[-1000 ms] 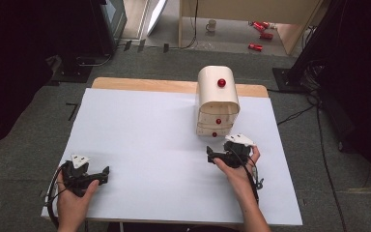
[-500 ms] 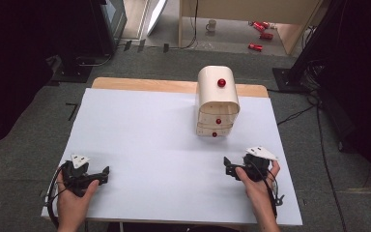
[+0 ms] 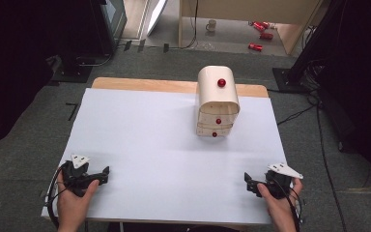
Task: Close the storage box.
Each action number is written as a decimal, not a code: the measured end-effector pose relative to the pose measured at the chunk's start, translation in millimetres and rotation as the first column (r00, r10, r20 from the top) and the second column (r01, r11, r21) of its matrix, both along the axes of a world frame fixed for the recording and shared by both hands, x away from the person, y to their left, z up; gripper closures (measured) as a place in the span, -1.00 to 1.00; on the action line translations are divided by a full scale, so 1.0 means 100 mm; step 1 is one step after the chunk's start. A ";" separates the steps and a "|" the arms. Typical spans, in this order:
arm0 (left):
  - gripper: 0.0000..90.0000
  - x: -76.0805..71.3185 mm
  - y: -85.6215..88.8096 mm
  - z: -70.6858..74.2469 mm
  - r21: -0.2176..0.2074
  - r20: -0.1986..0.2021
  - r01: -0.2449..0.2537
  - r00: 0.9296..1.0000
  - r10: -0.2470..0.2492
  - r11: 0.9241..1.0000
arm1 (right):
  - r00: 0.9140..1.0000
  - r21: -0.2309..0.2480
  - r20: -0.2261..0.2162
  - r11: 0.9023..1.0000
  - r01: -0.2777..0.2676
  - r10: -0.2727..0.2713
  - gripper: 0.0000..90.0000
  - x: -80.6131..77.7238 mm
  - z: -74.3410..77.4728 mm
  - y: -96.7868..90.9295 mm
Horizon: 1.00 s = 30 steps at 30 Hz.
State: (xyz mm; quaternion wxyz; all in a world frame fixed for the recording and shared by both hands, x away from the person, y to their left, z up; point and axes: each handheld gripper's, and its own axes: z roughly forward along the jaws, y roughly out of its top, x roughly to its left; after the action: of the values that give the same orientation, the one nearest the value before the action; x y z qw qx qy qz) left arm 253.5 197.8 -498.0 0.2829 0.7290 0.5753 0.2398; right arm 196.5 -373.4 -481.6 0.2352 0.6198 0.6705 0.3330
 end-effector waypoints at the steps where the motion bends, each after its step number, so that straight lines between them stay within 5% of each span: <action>1: -0.97 0.00 0.00 0.00 0.000 0.000 -0.001 1.000 0.001 1.000 | 1.000 0.000 -0.005 1.000 0.008 -0.008 -1.00 -0.03 -0.01 -0.04; 11: -0.97 0.00 0.00 0.00 0.000 0.000 0.000 1.000 0.000 1.000 | 0.997 -0.052 -0.062 0.997 0.048 -0.051 -1.00 -0.25 -0.16 -0.33; 20: -0.97 0.00 0.00 0.00 -0.001 0.000 -0.001 1.000 0.001 1.000 | 1.000 -0.087 0.006 0.996 0.028 -0.028 -1.00 -0.32 -0.26 -0.32; 30: -0.97 0.00 0.00 0.00 0.000 0.000 -0.001 1.000 0.001 1.000 | 1.000 -0.083 0.001 0.996 0.030 -0.030 -1.00 -0.31 -0.25 -0.32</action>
State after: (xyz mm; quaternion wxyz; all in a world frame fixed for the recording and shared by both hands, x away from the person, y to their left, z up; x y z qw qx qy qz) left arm 253.6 197.8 -498.1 0.2831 0.7288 0.5755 0.2399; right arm 165.1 -405.4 -506.9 0.2656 0.6194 0.6747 0.3010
